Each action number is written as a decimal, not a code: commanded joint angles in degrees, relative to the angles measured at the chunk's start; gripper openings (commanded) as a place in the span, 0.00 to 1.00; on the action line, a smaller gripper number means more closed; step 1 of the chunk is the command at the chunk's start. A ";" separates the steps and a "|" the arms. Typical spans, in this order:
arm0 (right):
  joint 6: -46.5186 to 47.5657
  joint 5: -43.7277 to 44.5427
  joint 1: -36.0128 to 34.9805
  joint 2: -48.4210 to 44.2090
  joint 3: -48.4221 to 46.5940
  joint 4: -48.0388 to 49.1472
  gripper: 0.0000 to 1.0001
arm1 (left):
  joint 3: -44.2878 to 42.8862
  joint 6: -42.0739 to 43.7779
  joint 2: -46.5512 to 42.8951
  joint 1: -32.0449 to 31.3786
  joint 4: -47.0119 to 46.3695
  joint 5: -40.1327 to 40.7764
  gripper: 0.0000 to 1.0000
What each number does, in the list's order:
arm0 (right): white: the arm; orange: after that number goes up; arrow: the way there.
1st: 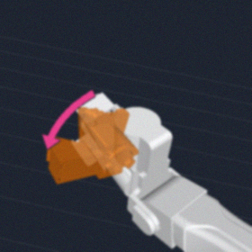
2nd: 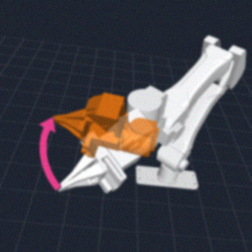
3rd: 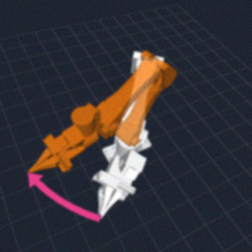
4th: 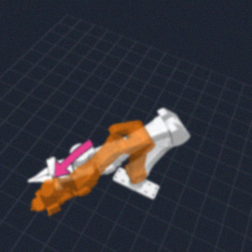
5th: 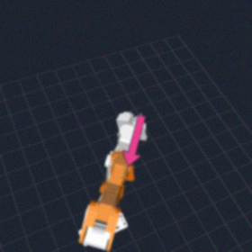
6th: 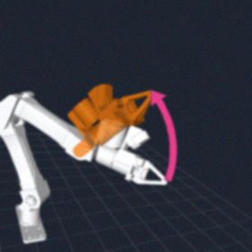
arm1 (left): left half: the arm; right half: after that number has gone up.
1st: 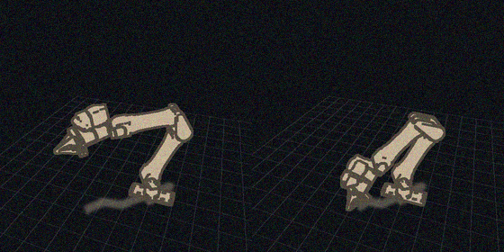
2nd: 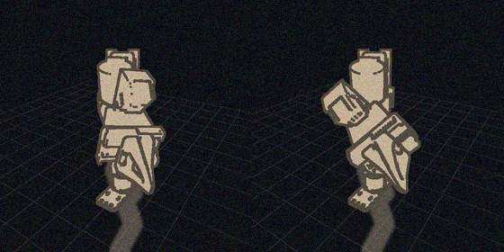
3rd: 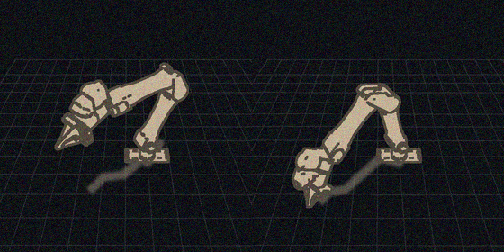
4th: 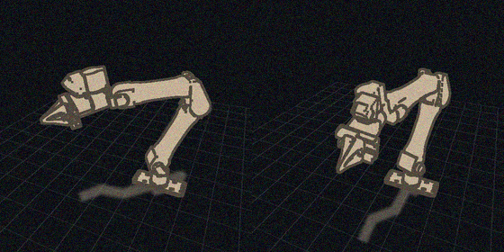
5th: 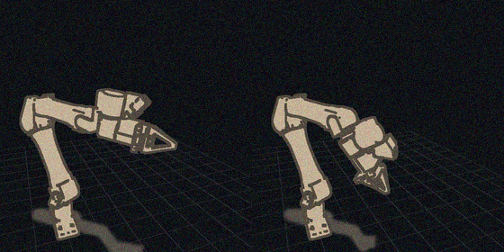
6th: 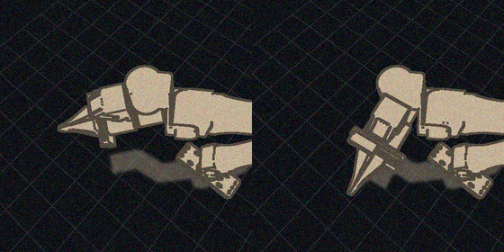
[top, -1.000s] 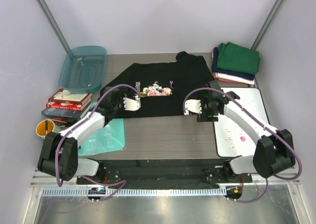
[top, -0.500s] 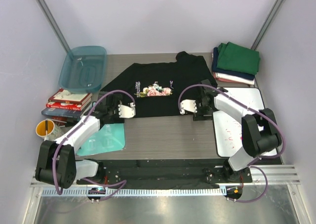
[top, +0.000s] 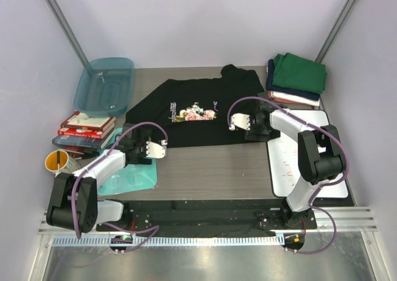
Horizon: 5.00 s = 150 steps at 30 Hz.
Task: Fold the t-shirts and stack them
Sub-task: Fold the flattened tshirt in 1/3 of the way
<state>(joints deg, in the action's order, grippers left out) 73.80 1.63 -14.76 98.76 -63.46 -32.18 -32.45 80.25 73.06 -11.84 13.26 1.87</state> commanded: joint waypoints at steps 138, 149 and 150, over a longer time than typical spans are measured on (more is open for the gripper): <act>8.29 -13.06 7.91 -7.44 -15.55 -39.44 0.01 | -24.85 1.67 3.75 1.02 33.93 -11.10 0.00; 9.07 -11.83 6.15 -8.05 -12.83 -40.32 0.01 | -34.60 3.77 11.22 1.99 56.60 -12.68 0.00; 10.56 -11.56 6.15 -8.67 -12.31 -40.76 0.01 | -35.66 4.04 12.01 1.99 58.44 -13.20 0.00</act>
<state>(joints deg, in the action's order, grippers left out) 81.14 -11.07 -8.14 92.49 -77.56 -70.30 -63.11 82.52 83.29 -10.37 60.05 -9.47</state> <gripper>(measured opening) 0.044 0.008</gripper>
